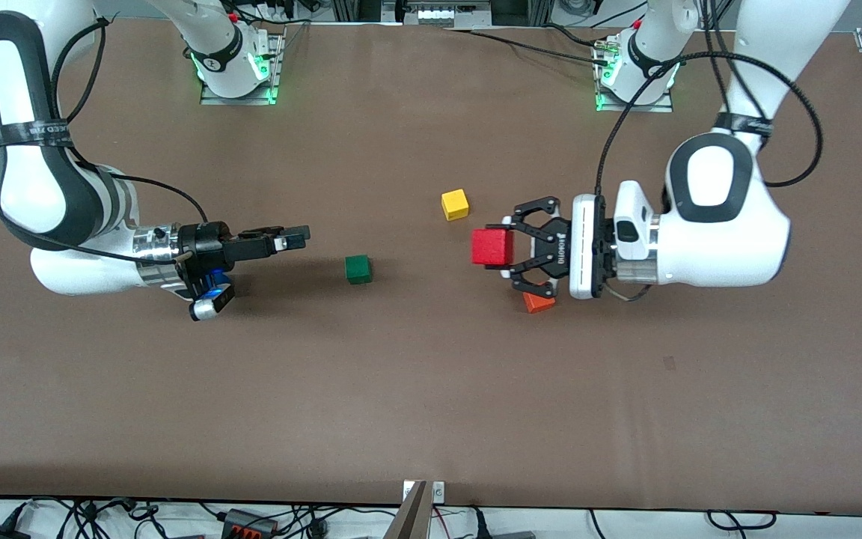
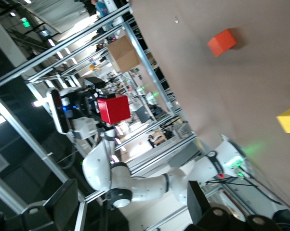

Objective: Pass red block to right arm, stack on blue
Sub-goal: 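Lift the red cube with the left gripper while the right gripper approaches, then close the right gripper on the red cube held by the left gripper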

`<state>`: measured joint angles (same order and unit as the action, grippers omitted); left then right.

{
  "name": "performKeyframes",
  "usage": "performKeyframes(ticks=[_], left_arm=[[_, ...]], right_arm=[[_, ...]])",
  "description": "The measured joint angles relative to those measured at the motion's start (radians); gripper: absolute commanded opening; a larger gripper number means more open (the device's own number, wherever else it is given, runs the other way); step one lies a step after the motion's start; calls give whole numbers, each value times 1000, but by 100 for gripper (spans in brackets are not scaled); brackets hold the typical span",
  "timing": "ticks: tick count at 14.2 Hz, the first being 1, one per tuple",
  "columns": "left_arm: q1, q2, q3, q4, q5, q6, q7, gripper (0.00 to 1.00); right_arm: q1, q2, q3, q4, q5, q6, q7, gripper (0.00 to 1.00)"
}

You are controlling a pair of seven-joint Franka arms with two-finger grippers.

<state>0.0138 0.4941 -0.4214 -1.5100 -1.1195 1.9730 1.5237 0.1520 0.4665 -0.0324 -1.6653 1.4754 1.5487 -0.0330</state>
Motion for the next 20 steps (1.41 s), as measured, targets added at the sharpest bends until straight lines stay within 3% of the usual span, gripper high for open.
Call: performKeyframes(ticks=[4, 10, 15, 20], left_arm=[[-87, 4, -25, -55, -233, 205, 206, 0], [-230, 20, -28, -72, -422, 431, 297, 0], [-265, 42, -27, -73, -563, 464, 417, 0], [-264, 55, -26, -73, -572, 464, 442, 0]], right_arm=[[18, 28, 0, 0, 58, -5, -103, 100], [51, 66, 0, 0, 142, -5, -223, 100], [74, 110, 0, 0, 184, -5, -278, 100], [124, 119, 1, 2, 189, -4, -282, 100]])
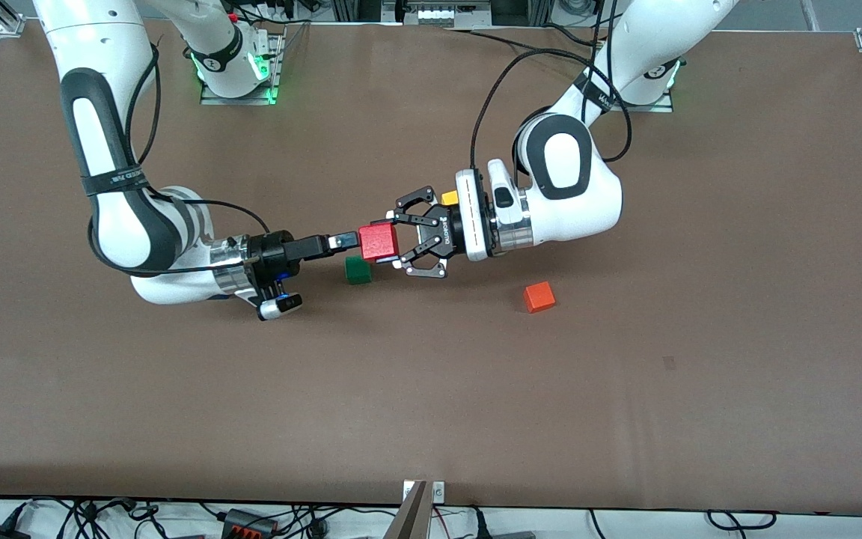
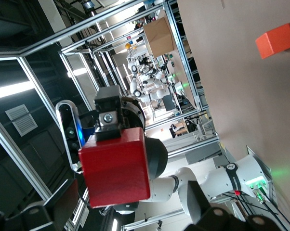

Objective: Pass red block to right arm, stack on blue
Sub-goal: 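Close the right gripper on the red cube held by the left gripper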

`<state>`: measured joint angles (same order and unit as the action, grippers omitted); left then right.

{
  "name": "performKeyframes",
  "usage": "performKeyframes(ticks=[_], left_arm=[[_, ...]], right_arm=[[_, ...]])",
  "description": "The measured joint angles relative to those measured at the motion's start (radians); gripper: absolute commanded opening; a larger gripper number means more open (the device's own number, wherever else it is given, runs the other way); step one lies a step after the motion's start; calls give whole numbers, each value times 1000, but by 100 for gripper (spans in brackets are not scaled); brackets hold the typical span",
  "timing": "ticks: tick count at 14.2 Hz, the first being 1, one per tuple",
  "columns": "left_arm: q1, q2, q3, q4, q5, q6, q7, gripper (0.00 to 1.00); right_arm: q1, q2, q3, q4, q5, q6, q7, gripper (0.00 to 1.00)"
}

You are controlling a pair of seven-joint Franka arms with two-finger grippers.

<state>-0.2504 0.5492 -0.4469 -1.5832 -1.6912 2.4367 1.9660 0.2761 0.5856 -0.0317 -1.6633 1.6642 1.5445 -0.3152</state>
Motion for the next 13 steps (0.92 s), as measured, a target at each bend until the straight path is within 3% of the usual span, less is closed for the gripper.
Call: performKeyframes(ticks=[8, 9, 10, 11, 12, 13], left_arm=[[1, 0, 0, 0, 0, 0, 8, 0], [1, 0, 0, 0, 0, 1, 9, 0], [1, 0, 0, 0, 0, 1, 10, 0], [2, 0, 0, 0, 0, 1, 10, 0], [2, 0, 0, 0, 0, 1, 11, 0], [2, 0, 0, 0, 0, 1, 12, 0]], right_arm=[[40, 1, 0, 1, 70, 38, 0, 98], [42, 3, 0, 5, 72, 41, 0, 86], [42, 5, -1, 10, 72, 41, 0, 64], [42, 8, -2, 15, 72, 41, 0, 25], [42, 9, -5, 20, 72, 41, 0, 5], [42, 9, -8, 24, 72, 41, 0, 2]])
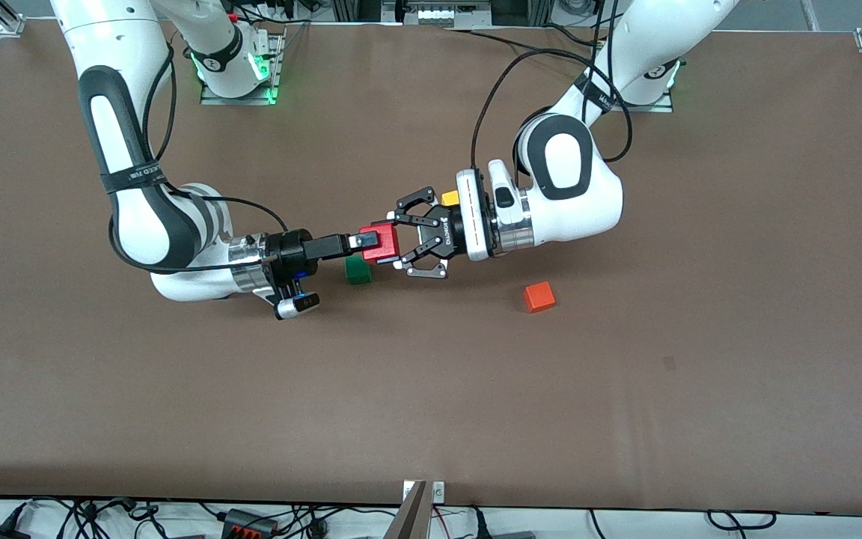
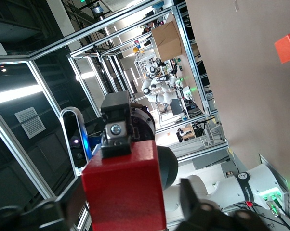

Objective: Pass red block to right arm, stack on blue
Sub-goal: 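Close the right gripper on the red cube held by the left gripper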

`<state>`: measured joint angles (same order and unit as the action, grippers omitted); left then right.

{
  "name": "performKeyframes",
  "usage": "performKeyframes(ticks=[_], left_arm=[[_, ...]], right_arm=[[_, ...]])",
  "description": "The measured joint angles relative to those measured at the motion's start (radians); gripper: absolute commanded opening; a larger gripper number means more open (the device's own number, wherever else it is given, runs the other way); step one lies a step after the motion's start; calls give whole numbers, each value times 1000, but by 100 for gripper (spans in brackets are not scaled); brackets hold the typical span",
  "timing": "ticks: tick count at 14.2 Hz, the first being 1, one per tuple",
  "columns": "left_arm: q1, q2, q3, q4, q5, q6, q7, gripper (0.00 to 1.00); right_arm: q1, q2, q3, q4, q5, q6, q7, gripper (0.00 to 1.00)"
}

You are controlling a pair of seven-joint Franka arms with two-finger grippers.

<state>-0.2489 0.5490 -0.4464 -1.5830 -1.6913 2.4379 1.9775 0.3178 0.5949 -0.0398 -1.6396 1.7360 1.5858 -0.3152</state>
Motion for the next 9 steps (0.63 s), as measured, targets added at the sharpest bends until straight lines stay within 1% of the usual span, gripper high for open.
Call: performKeyframes(ticks=[1, 4, 5, 6, 7, 9], left_arm=[[0, 0, 0, 0, 0, 0, 0, 0], [1, 0, 0, 3, -5, 2, -7, 0], [1, 0, 0, 3, -5, 2, -7, 2], [1, 0, 0, 3, -5, 2, -7, 27], [1, 0, 0, 3, -5, 2, -7, 99], [1, 0, 0, 3, -5, 2, 9, 100]], right_arm=[[0, 0, -2, 4, 0, 0, 0, 0], [0, 1, -4, 6, -2, 1, -17, 0], [0, 1, -4, 6, -2, 2, -17, 0], [0, 1, -4, 6, -2, 1, -17, 0], [0, 1, -4, 6, -2, 1, -17, 0], [0, 1, -4, 6, -1, 1, -16, 0]])
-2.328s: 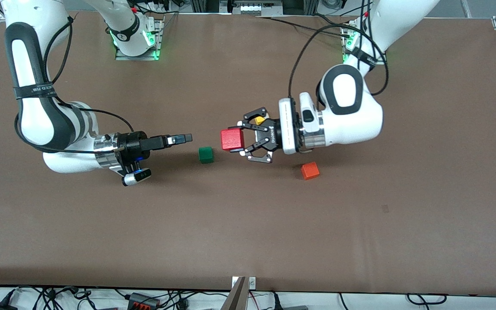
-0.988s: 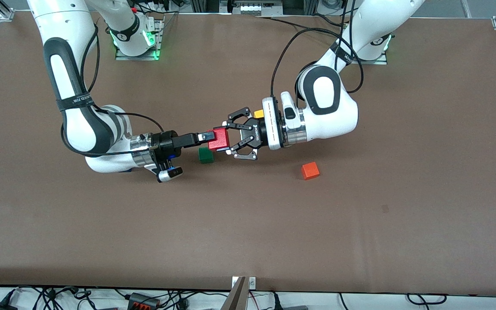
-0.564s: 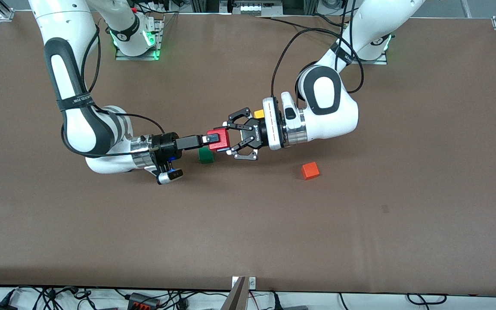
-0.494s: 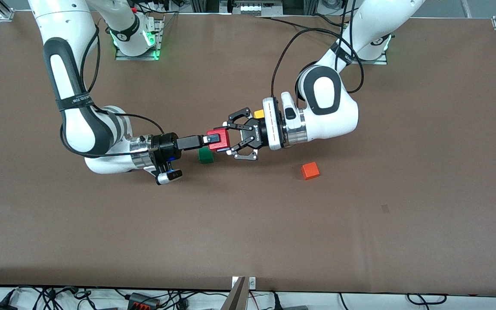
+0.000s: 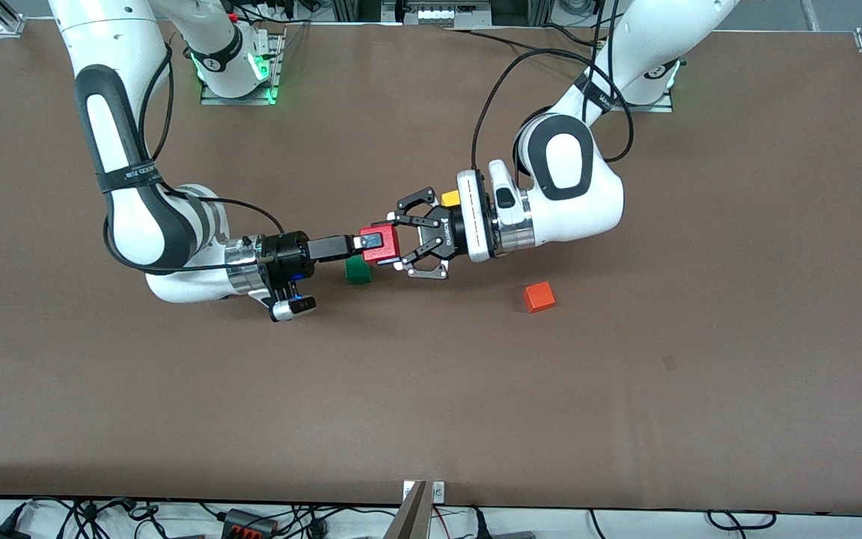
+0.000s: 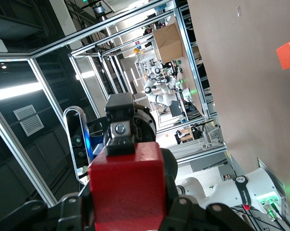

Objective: Pass red block to right arm, stack on blue
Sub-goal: 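Close the right gripper on the red cube held by the left gripper, then open the left gripper and draw it back from the red cube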

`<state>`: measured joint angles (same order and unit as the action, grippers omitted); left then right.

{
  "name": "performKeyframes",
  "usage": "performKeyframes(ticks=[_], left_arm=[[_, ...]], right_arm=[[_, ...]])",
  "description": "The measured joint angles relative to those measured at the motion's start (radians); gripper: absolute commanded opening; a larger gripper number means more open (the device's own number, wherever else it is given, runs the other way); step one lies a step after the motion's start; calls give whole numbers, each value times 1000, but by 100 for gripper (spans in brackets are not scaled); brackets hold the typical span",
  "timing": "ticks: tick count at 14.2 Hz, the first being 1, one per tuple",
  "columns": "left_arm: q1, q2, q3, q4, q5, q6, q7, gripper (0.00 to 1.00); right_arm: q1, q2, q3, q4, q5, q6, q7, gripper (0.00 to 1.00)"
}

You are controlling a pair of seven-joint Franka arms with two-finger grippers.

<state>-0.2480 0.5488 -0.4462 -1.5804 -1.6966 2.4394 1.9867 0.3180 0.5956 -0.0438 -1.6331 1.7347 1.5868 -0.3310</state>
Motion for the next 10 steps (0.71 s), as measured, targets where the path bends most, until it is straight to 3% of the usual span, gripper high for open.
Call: performKeyframes(ticks=[5, 7, 10], left_arm=[[5, -1, 0, 1, 0, -2, 17, 100], [14, -2, 0, 3, 0, -14, 21, 100], [55, -3, 4, 4, 31, -80, 27, 100]], right_arm=[[-1, 0, -4, 4, -35, 1, 2, 0], [-2, 0, -24, 32, -127, 1, 10, 0], [-11, -2, -56, 129, -344, 1, 102, 0]])
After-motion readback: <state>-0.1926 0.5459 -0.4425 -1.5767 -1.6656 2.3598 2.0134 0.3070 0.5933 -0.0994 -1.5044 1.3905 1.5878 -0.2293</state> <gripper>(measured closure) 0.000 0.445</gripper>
